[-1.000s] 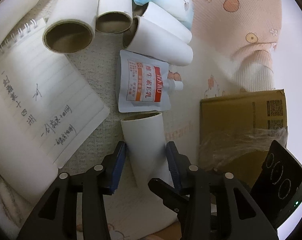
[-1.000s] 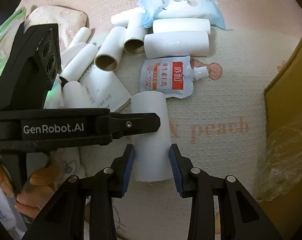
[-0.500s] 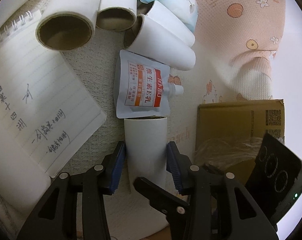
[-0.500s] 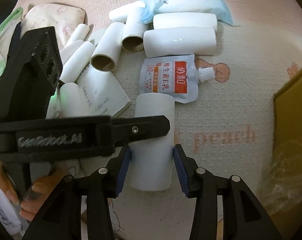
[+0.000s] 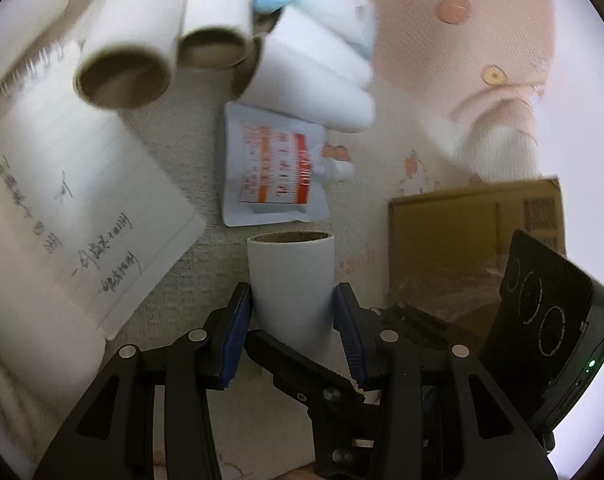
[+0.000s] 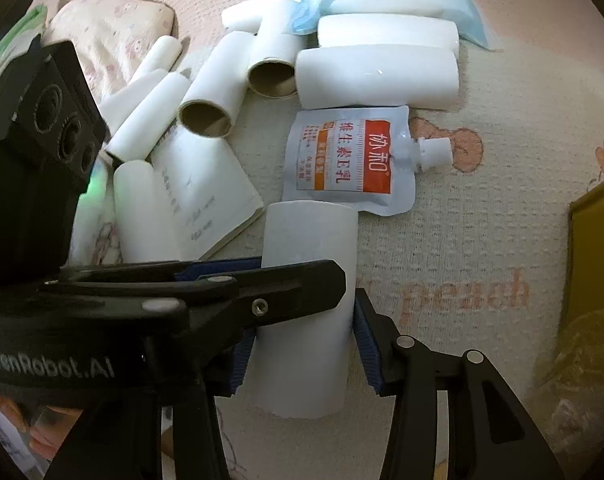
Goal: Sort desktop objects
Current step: 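Close the left and right grippers together on the white tube, then lift the tube with both grippers and carry it over the cardboard box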
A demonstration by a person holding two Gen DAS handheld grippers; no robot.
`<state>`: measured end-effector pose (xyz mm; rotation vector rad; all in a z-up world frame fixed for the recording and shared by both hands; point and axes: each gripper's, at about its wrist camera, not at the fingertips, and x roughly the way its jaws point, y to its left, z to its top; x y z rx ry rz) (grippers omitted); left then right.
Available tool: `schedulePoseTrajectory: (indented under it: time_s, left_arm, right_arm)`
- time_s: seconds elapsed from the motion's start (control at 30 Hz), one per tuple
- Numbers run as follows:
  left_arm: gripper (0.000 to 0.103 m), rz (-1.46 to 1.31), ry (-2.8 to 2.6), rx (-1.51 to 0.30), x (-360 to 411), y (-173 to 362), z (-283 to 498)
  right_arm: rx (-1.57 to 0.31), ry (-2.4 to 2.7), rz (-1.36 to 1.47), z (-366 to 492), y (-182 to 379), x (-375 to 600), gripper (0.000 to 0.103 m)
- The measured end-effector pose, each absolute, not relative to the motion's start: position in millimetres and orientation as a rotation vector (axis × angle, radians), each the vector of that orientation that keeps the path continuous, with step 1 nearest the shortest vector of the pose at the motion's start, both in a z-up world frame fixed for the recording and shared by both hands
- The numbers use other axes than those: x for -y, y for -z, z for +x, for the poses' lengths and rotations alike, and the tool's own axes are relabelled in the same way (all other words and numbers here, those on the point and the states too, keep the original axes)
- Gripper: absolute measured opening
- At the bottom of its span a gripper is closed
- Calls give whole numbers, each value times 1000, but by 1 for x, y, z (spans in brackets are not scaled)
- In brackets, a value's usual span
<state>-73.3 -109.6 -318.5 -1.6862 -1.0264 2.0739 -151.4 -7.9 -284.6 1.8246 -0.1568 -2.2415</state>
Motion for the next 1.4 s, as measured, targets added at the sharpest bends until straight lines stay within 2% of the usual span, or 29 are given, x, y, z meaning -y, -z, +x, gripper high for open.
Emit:
schedulePoseTrajectory:
  time_s: [0.2,0.33,0.43,0.63,1.0,1.17,1.4]
  left_arm:
    - [46,-1541,-2215,911,105,271,-47]
    - [46,-1468,-2283,866,100,239,-35]
    - [46,-1416,-2350,741,90,209,-30]
    - [46,-1269,-2476,540,71,151,-19]
    - [46,-1103,-2550,185,13,80,-12]
    - [46,-1086,-2537,152,-6,65,-18]
    - [46,-1098,-2452,219,-30,57,-39]
  right_arm:
    - [152,2304,1703,-131,247,14,44]
    - [67,2350,1604,-108,214,19,44]
    - [25,2395,1521,-103,190,28,44]
    - [61,2475,1337,-100,149,16,44]
    - [17,2586,1076,-62,77,-16,43]
    - [45,2617,1009,-52,59,-36,43]
    - [148,2667,1015,-45,44,-67,43]
